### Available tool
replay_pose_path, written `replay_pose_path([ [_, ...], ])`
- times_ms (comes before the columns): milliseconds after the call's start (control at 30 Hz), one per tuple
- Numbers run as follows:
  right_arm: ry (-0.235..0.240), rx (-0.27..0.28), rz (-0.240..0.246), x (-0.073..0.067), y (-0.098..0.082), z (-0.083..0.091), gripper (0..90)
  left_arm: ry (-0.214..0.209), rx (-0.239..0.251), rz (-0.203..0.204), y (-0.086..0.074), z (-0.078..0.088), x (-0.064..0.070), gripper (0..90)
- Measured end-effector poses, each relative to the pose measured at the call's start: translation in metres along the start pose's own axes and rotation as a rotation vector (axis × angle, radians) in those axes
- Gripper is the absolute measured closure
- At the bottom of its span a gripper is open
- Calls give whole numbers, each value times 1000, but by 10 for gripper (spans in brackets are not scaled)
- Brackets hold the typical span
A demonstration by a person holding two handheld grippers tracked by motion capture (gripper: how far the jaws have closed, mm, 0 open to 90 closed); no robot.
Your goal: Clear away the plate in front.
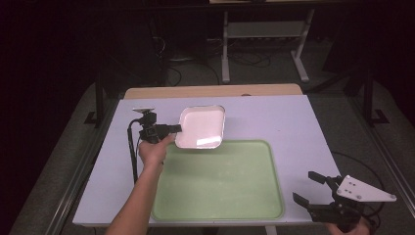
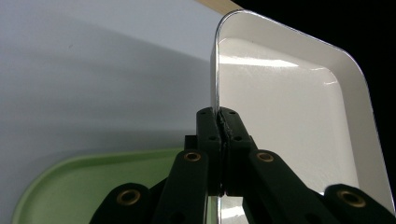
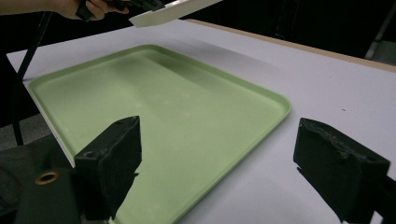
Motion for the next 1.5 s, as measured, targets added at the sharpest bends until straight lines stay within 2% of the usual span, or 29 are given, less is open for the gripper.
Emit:
replay_pose_path([
  [167, 3, -5, 0, -1, -1, -1, 143, -5, -16, -13, -10, 4, -2, 882],
  [300, 3, -9, 2, -1, -1, -2, 143, -16, -29, -8, -20, 6, -1, 882],
  [467, 1, -10, 1, -1, -1, -1, 143, -8, -45, -23, -31, 7, 1, 882],
  [733, 4, -10, 1, -1, -2, -2, 143, 2, -39, -16, -44, 10, 3, 884],
  [1067, 8, -22, 6, -4, -3, -4, 143, 26, -21, -39, -56, 21, 6, 886],
  [1267, 14, -22, 7, -4, -3, -4, 143, 52, -8, -23, -63, 30, 8, 886],
  [1367, 20, -19, 13, -5, -2, -4, 143, 72, -5, -36, -67, 32, 9, 885],
  [1500, 25, -18, 6, -7, -2, -4, 143, 121, -16, -99, -77, 32, 9, 887],
])
Point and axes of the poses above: each handheld gripper's, and its own axes: z roughly backward along the jaws, y roughly out of its top, x roughly to its right, the point moved 8 cm from there along -z, roughly forward along the jaws, and after that the axes turned 12 degrees about x, right-handed, at the moved point
